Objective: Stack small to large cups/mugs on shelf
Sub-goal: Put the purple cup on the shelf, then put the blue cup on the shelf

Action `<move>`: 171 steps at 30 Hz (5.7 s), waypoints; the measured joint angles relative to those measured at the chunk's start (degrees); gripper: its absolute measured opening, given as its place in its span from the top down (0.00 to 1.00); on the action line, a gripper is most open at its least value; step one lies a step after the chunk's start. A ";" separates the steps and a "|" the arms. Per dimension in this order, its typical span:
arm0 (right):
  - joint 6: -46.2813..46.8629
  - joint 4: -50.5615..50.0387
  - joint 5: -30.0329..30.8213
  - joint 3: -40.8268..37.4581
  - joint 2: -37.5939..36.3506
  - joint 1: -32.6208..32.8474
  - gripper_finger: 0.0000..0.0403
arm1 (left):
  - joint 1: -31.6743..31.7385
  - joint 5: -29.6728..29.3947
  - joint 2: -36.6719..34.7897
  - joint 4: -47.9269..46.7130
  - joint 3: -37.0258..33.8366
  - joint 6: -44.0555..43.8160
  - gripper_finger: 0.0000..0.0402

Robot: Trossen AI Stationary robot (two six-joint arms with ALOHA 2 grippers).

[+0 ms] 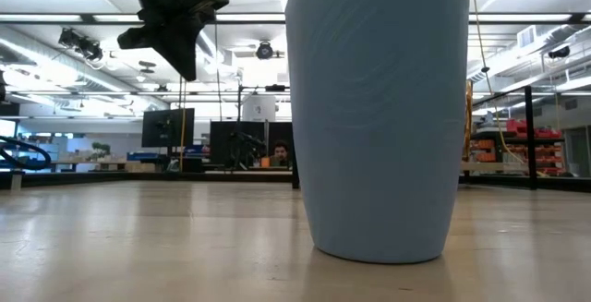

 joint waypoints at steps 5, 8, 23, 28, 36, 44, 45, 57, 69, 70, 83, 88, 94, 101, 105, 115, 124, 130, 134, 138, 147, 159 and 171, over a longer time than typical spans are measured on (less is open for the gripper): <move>0.11 0.48 -1.28 -1.41 0.38 -0.67 0.99 | -0.02 0.02 0.00 0.92 0.00 0.10 0.94; 0.25 0.87 -1.34 -1.58 0.73 -0.59 0.99 | -0.02 0.02 0.00 0.89 0.00 0.08 0.95; 0.76 1.31 -1.31 -1.58 0.67 -0.63 0.93 | -0.02 0.02 0.00 0.81 0.00 0.10 0.94; 0.72 1.31 -1.33 -1.58 0.71 -0.61 0.95 | -0.02 0.02 0.00 0.80 0.00 0.10 0.95; 0.74 1.31 -1.33 -1.58 0.71 -0.63 0.94 | -0.02 0.02 0.00 0.78 0.00 0.09 0.96; 0.74 1.28 -1.52 -1.58 0.71 -0.61 0.92 | -0.02 0.04 0.00 0.78 0.00 0.08 0.95; 0.74 1.28 -1.55 -1.58 0.71 -0.61 0.92 | -0.02 0.04 0.00 0.78 0.00 0.08 0.95; 0.56 1.34 -3.92 -1.58 0.73 -0.61 0.91 | -0.08 0.04 0.00 0.79 0.00 0.08 0.93; 0.56 2.41 -3.94 -1.56 0.73 -0.61 0.91 | -0.09 0.09 0.00 0.79 0.00 0.08 0.94; 0.56 2.49 -3.94 -1.56 0.73 -0.61 0.91 | -0.09 0.09 0.00 0.79 0.00 0.06 0.94; 0.08 2.90 -4.08 -1.56 0.75 -0.61 0.91 | -0.09 0.09 0.00 0.79 0.00 0.04 0.94; 0.07 3.00 -4.37 -1.56 0.75 -0.61 0.86 | -0.09 0.09 0.00 0.78 0.00 0.04 0.93; 0.08 3.03 -4.37 -1.54 0.75 -0.60 0.80 | -0.09 0.09 0.00 0.81 0.00 -0.05 0.92; 0.12 3.16 -4.35 -1.54 0.75 -0.61 0.79 | -0.09 0.09 0.00 0.82 0.00 -0.27 0.93; 0.30 3.27 -4.35 -1.54 0.75 -0.61 0.79 | -0.09 0.09 0.00 0.83 0.00 -0.33 0.93; 0.30 3.01 -4.35 -0.42 0.73 -0.61 0.78 | -0.09 0.09 0.00 0.83 0.00 -0.33 0.92; 0.26 -2.18 -3.24 8.93 0.71 -0.65 0.78 | -0.09 0.07 0.00 0.83 0.00 -0.38 0.91; 2.67 -13.93 -4.79 19.60 0.67 0.73 0.78 | -0.09 0.09 0.00 0.83 0.00 -0.38 0.90; 5.14 -19.76 -10.36 24.95 0.03 6.40 0.78 | -0.08 0.07 0.00 0.83 0.00 -0.09 0.91; 8.47 -20.72 -11.37 25.67 -1.89 16.43 0.78 | -0.07 0.07 0.00 0.81 0.00 0.08 0.92; 17.01 -15.38 -6.48 25.63 -1.18 44.96 0.78 | -0.07 0.07 0.00 0.81 0.00 0.10 0.90; 15.25 -5.49 -5.59 25.59 9.74 60.64 0.78 | -0.07 0.13 0.10 1.16 0.00 0.08 0.91; 8.28 -4.16 -7.78 25.52 23.32 62.39 0.78 | -0.07 0.22 0.15 0.62 0.00 0.06 0.90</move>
